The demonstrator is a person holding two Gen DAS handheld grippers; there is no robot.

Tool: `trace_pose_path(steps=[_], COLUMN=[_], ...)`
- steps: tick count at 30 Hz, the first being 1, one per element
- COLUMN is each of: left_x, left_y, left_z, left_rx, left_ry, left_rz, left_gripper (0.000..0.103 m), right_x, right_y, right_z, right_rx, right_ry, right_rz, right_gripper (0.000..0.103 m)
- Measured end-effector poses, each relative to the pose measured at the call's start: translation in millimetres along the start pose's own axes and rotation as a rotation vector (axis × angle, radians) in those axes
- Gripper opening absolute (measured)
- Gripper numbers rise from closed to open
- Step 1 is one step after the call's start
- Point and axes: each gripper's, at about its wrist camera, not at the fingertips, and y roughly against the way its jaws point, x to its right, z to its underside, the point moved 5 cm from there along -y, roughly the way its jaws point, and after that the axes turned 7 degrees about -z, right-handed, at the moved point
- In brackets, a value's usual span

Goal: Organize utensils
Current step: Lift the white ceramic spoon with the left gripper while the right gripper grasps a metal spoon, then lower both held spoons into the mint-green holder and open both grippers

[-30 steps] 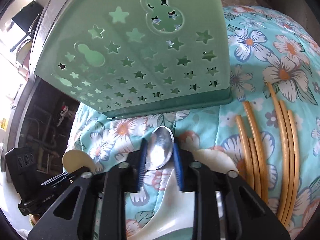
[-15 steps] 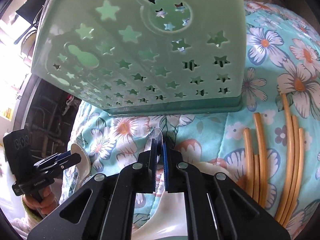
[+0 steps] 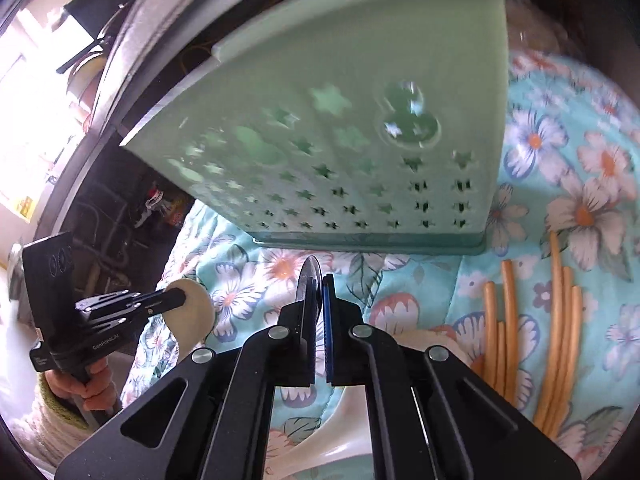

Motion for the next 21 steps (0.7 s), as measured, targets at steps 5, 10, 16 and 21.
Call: trace_pose_path(steps=[5,10,16,21], left_x=[4.5,6.9,19.9,35.4], left_y=[38.9,99.0,166.9,197.1], left_z=[-3.0,-25.5,-86.4,-135.2], left_rx=[0.087,0.243,0.469,0.628], left_ry=[-0.007,-0.009,0.033,0.089], left_rz=[-0.038,-0.071,-0.092,-0.105], left_gripper=[0.003,0.003,0.003,0.003], right_x=[-24.7,-41.1,-56.6,-57.2], right_y=[34.7,92.7,162.3,208.9], right_z=[-8.8,-23.3,-53.0,-82.0], right_rx=[0.084,0.216,0.381,0.503], right_ry=[0.103,0.189,0.223,0.231], right_rz=[0.071,0.14,0.157,0.167], right_gripper=[0.002,0.003,0.003,0.003])
